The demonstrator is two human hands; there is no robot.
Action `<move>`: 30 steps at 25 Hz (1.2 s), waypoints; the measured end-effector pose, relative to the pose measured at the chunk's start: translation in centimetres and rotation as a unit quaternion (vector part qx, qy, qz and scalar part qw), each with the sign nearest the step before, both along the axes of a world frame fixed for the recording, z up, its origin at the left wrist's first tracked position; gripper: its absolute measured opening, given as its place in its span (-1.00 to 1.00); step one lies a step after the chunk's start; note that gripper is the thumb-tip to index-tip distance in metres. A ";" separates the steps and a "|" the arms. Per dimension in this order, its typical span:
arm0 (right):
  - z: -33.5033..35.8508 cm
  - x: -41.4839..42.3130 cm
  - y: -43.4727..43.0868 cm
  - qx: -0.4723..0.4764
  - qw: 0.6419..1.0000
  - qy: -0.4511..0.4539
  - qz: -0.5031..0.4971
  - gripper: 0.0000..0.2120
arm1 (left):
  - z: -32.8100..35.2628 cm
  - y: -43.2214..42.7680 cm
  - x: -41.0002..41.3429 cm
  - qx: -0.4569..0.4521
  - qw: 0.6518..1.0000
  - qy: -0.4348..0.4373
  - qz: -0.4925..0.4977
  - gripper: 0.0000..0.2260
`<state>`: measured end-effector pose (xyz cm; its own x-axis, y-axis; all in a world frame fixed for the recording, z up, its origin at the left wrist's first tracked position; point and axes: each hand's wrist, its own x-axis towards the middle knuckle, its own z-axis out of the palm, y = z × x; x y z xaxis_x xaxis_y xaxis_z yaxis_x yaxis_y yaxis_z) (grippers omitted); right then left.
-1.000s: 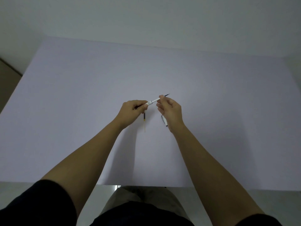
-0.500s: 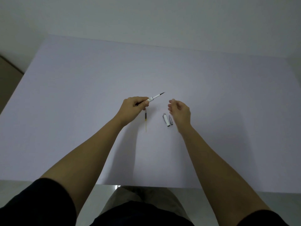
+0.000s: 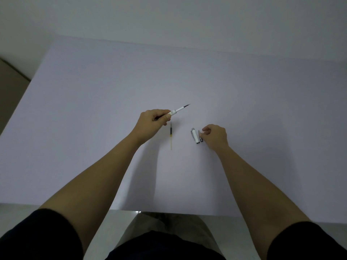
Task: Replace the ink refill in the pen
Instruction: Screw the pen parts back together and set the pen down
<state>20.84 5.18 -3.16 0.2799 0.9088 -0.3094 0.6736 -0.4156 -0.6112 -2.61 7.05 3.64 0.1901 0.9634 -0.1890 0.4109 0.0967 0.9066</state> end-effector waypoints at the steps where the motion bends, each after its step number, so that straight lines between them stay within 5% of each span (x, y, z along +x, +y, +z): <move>1: -0.1 -0.1 0.1 -0.003 1.000 -0.012 0.008 -0.77 | 0.0 0.0 -0.1 0.000 1.000 0.002 0.001 -0.84; 8: 0.2 0.9 0.2 -0.011 0.998 -0.054 -0.021 -0.78 | -0.3 -0.3 -0.5 0.006 1.000 0.015 -0.010 -0.84; 10: 1.0 1.1 0.5 -0.001 0.988 0.103 -0.117 -0.76 | -0.5 -0.3 -0.5 0.004 1.000 0.019 -0.022 -0.84; 13: 2.6 0.3 1.0 0.028 0.887 0.415 -0.201 -0.92 | -0.9 -0.4 -0.2 0.001 0.999 0.034 -0.039 -0.84; 16: 3.4 -0.7 0.9 0.053 0.828 0.525 -0.190 -0.92 | -1.2 -0.6 0.2 0.004 0.998 0.041 -0.047 -0.83; 30: 4.1 -1.0 0.7 0.080 0.807 0.564 -0.157 -0.90 | -1.3 -0.5 0.5 0.007 0.997 0.051 -0.053 -0.82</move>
<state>19.87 5.93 0.94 0.1261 0.9018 -0.4133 -0.4712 -0.3122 -0.8250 -2.12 6.57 2.32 0.2713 0.9415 -0.1999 0.5078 0.0364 0.8607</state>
